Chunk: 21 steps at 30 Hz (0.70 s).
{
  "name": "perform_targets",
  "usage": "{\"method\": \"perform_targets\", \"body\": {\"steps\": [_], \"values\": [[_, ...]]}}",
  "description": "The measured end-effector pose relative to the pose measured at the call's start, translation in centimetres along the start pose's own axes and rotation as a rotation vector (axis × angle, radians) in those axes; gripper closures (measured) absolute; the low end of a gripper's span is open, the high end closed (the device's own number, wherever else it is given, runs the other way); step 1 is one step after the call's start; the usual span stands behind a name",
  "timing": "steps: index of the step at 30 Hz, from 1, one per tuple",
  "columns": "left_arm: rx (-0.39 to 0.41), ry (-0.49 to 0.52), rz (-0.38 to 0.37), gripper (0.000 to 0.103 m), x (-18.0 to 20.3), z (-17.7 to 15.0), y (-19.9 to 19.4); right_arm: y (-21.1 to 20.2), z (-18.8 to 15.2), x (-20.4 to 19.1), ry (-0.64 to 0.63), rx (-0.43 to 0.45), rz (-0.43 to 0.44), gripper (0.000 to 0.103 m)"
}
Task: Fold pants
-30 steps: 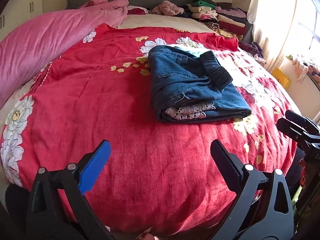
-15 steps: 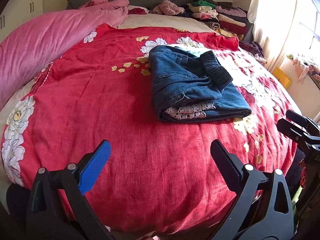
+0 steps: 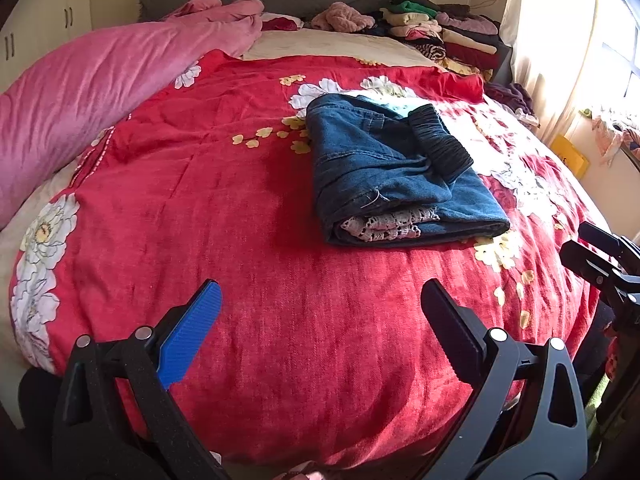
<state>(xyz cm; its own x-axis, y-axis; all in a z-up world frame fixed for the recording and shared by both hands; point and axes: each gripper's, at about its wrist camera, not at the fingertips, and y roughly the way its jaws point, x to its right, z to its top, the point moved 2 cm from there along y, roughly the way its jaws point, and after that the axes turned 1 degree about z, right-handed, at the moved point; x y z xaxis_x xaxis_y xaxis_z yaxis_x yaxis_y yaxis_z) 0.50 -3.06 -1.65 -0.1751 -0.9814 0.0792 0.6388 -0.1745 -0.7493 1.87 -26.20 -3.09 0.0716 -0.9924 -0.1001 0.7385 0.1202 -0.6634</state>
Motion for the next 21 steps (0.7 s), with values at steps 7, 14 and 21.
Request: {"method": "perform_targets", "body": {"steps": [7, 14, 21], "values": [[0.003, 0.009, 0.012, 0.009, -0.12, -0.08, -0.08, -0.06, 0.0, -0.03, 0.0, 0.0, 0.0, 0.004], [0.004, 0.01, 0.013, 0.009, -0.04, -0.06, -0.07, -0.06, 0.01, -0.06, -0.001, 0.0, 0.0, 0.004], [0.005, 0.01, 0.012, 0.009, -0.07, -0.06, -0.08, -0.14, 0.1, -0.05, 0.0, 0.0, -0.002, 0.004]]}}
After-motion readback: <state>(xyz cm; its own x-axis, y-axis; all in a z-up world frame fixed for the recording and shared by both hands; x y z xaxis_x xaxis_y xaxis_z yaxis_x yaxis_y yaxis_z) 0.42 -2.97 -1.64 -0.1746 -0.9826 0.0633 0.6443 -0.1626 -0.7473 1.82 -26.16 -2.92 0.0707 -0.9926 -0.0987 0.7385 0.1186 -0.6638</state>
